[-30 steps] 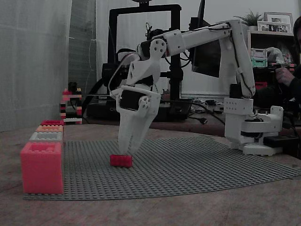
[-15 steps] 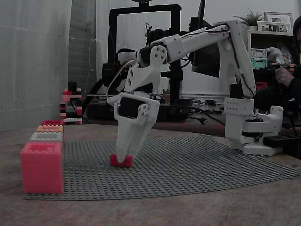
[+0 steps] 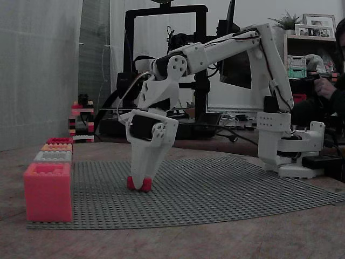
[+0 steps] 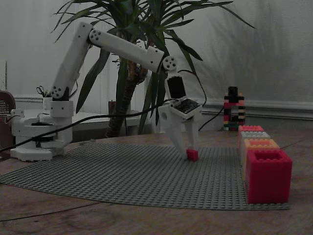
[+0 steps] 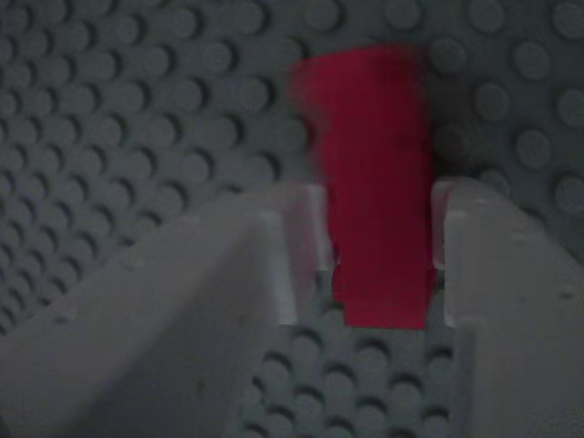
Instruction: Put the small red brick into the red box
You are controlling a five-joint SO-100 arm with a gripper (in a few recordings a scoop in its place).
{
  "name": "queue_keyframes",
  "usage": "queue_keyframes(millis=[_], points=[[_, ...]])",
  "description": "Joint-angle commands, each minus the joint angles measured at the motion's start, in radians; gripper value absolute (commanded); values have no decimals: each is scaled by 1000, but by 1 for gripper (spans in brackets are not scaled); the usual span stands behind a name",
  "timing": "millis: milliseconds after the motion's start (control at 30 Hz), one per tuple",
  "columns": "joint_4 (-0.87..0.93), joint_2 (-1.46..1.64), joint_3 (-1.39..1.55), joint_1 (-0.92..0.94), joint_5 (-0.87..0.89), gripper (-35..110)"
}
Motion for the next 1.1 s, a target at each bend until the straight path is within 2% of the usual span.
queue_keyframes(millis=[0, 200, 333, 433, 700, 1067], points=[[-14, 67, -77, -3, 21, 0], [11, 210, -195, 120, 261, 0], [20, 172, -334, 284, 479, 0], [21, 104, -425, 396, 565, 0], [-29, -140, -735, 595, 591, 0], [-264, -345, -845, 591, 476, 0]])
